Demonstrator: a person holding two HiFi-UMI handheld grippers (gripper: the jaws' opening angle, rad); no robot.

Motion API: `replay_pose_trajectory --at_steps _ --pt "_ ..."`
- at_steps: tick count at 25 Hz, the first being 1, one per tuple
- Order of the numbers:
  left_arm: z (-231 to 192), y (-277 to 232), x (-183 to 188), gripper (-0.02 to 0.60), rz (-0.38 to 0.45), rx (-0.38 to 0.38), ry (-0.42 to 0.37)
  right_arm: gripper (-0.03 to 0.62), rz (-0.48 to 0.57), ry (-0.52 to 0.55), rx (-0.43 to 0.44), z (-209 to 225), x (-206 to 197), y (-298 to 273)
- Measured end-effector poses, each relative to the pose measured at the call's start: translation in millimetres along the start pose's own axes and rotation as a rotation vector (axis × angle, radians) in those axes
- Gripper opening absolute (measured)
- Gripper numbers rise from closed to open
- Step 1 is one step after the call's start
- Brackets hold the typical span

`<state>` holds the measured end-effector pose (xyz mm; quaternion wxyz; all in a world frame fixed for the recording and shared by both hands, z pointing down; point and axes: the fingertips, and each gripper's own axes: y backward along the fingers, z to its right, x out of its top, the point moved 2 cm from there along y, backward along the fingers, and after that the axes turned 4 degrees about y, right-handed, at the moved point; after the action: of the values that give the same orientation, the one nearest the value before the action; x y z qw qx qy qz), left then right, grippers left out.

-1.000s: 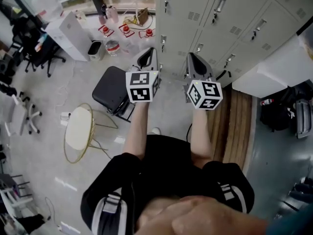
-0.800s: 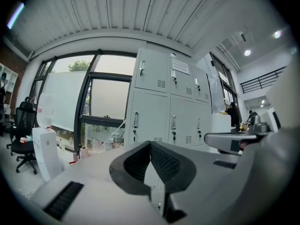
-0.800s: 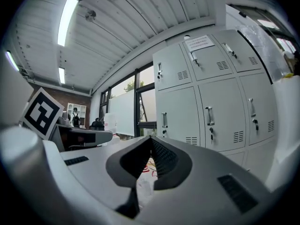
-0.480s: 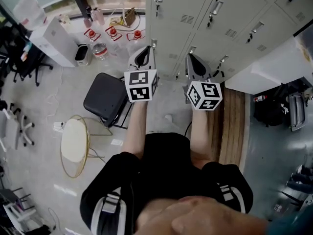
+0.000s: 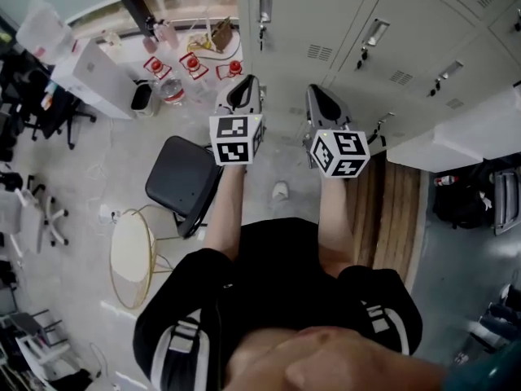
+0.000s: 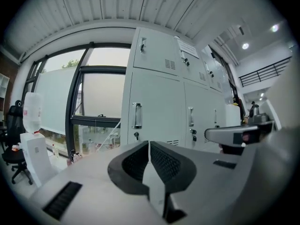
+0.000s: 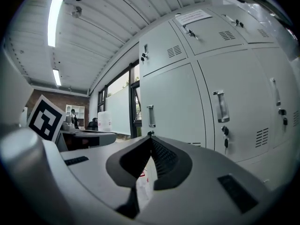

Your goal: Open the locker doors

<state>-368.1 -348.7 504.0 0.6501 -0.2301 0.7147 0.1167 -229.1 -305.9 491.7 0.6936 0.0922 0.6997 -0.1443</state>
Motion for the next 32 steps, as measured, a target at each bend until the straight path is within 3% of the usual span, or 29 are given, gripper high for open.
replay_pose_trajectory --at_steps 6,12,20,23,28,32 --pt "-10.8 -67.2 2.9 0.011 -0.006 0.012 -0.015 0.018 -0.007 -0.020 0.022 46.4 -2.8 -54.5" --pt "-27.8 -111.0 3.1 0.012 -0.016 0.045 -0.025 0.018 -0.026 0.020 0.069 64.4 -2.5 -87.6" --pt "-38.0 -145.6 -2.5 0.012 -0.051 0.078 -0.034 0.018 -0.038 0.028 0.110 81.4 -4.1 -115.0" --pt "-38.2 -153.6 -3.7 0.058 -0.062 0.068 -0.025 0.018 -0.039 0.031 0.128 81.2 -3.5 -122.8" --pt "-45.7 -164.1 -7.5 0.063 -0.068 0.115 -0.031 0.018 -0.037 0.024 0.131 92.9 -5.3 -133.1" --pt "-42.5 -169.5 -9.2 0.061 -0.061 0.084 -0.071 0.018 -0.043 0.014 0.136 99.8 -10.2 -139.7"
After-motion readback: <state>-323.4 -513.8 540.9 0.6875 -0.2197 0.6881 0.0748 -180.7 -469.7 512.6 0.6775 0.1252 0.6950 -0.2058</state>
